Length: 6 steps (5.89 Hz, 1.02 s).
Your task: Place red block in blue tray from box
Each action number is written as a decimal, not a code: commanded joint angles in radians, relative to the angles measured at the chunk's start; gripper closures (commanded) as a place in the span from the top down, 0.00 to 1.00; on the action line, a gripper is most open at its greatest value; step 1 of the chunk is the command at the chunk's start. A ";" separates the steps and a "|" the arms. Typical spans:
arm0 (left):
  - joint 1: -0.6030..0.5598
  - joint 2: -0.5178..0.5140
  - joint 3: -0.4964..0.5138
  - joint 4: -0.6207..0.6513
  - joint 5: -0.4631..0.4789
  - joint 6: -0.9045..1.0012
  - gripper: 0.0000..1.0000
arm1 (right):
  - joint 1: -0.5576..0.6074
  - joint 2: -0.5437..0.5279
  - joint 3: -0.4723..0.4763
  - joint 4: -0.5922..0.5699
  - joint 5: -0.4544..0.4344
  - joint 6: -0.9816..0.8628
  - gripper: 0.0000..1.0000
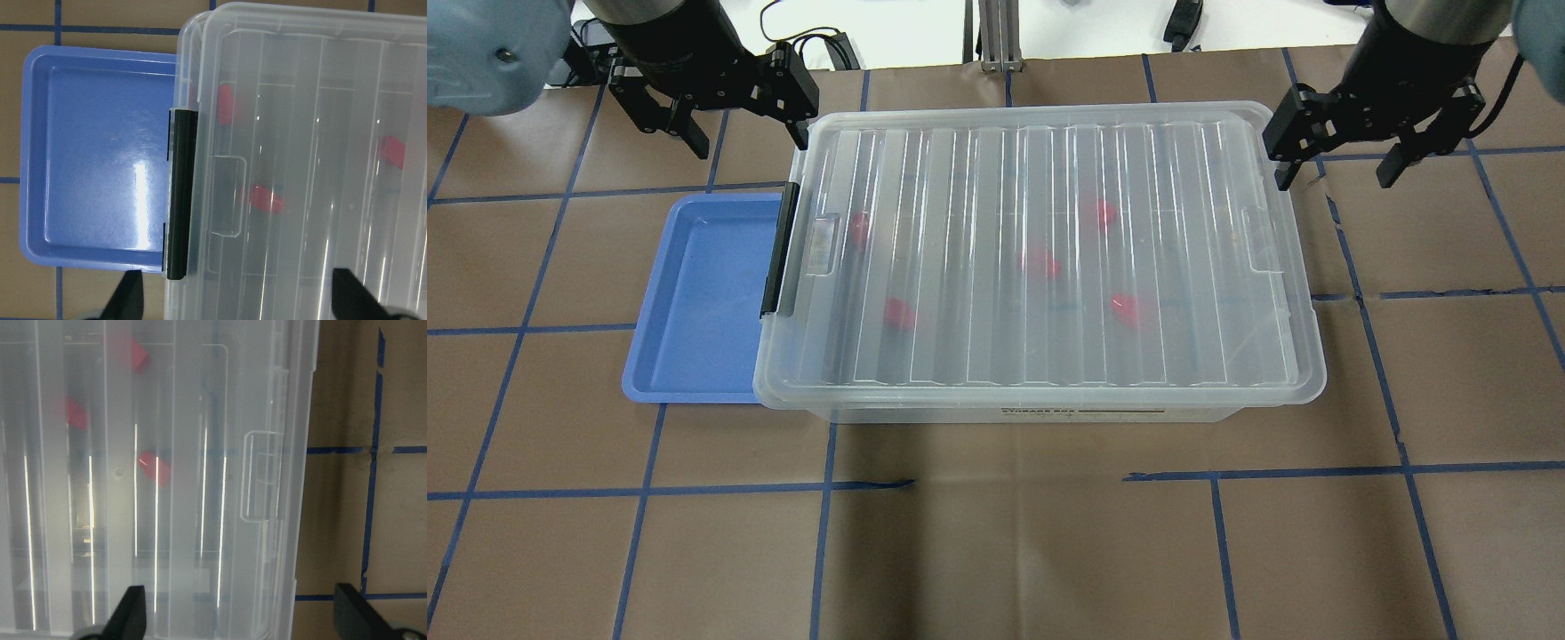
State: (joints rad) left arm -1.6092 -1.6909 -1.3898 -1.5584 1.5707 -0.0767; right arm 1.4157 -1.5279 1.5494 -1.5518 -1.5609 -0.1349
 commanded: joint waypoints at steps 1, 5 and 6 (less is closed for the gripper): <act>0.000 0.000 0.000 0.001 -0.003 0.000 0.99 | -0.043 0.006 0.120 -0.125 -0.001 -0.028 1.00; 0.000 0.000 0.000 0.001 -0.005 0.000 0.99 | -0.044 0.006 0.322 -0.356 -0.013 -0.026 1.00; 0.000 0.000 0.000 0.001 -0.005 0.000 0.99 | -0.044 0.006 0.324 -0.356 -0.013 -0.025 1.00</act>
State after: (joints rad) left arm -1.6091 -1.6905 -1.3898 -1.5570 1.5662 -0.0767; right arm 1.3718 -1.5226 1.8681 -1.9047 -1.5733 -0.1610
